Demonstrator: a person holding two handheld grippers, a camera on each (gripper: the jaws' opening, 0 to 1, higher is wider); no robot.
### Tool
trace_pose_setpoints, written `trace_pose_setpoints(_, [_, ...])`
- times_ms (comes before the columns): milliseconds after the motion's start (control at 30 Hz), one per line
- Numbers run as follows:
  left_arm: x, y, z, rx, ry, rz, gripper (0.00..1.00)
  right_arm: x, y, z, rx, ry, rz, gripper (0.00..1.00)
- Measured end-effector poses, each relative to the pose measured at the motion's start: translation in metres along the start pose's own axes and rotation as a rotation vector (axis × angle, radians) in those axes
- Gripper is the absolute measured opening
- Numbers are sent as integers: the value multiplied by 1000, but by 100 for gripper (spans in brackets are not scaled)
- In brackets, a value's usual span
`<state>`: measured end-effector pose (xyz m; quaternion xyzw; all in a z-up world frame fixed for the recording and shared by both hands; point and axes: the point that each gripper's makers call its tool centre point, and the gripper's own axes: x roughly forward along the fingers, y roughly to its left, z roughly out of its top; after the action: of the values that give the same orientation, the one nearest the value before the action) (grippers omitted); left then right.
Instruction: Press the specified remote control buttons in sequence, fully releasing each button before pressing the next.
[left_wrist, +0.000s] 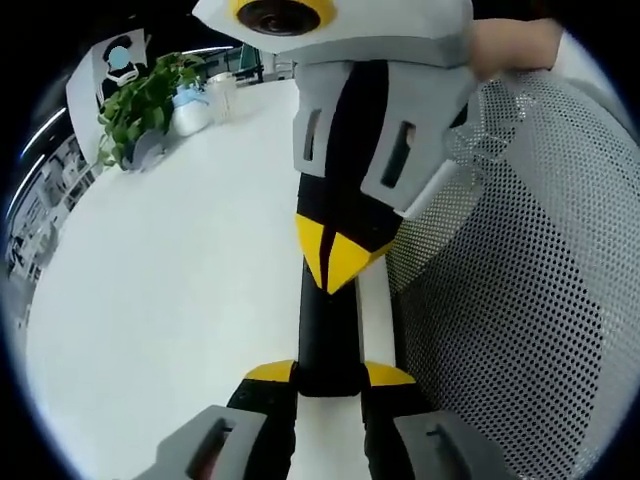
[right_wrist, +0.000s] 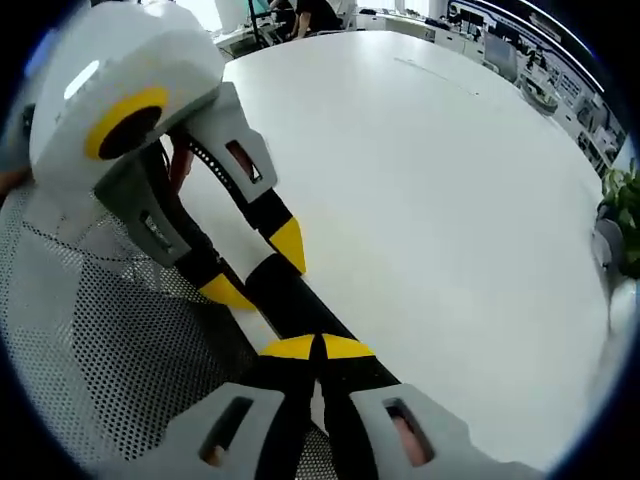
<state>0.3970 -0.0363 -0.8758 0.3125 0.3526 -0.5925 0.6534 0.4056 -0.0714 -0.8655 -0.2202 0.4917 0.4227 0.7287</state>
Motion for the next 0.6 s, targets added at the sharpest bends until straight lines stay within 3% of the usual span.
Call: trace_pose_setpoints(600, [1,1,0,0,-6,-1,24,2,-2,0,-13,-42,0,0])
